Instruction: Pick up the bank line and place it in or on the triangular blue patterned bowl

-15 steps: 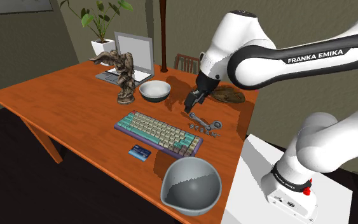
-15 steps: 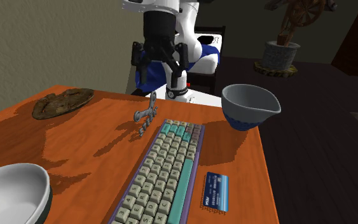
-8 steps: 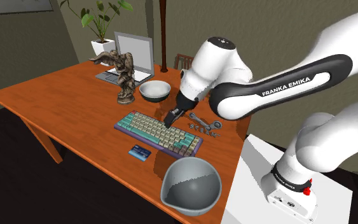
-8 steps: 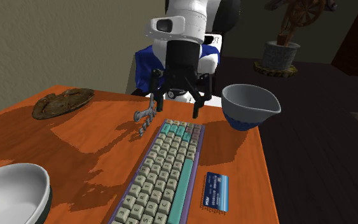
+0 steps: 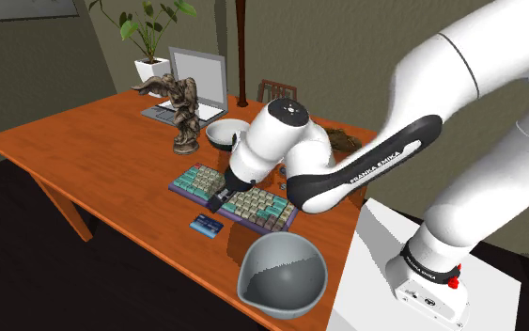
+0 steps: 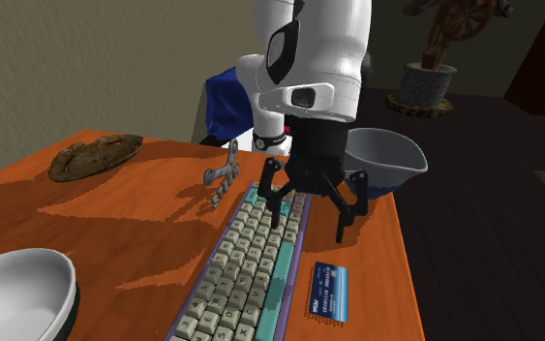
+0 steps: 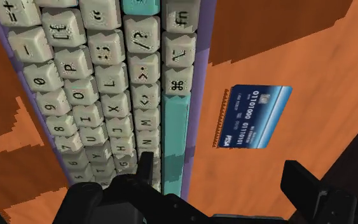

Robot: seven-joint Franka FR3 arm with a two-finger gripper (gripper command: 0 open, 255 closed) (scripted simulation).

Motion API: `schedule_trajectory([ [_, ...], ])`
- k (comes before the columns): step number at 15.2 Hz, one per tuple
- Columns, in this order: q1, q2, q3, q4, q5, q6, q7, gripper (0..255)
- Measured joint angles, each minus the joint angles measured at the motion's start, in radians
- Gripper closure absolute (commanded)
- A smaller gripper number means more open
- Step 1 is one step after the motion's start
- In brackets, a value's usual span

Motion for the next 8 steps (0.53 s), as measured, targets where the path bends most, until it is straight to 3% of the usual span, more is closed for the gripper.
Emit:
schedule_trajectory([
  [2, -0.111, 0.119, 0.109, 0.060, -0.283, 0.008, 0.218, 0],
  [3, -0.122, 0.192, 0.132, 0.103, -0.462, -0.015, 0.352, 0],
  [4, -0.095, 0.257, 0.117, 0.144, -0.611, -0.042, 0.460, 0],
  [6, -0.047, 0.313, 0.079, 0.177, -0.745, -0.060, 0.558, 0],
  [8, -0.018, 0.355, 0.052, 0.201, -0.814, -0.073, 0.603, 0],
])
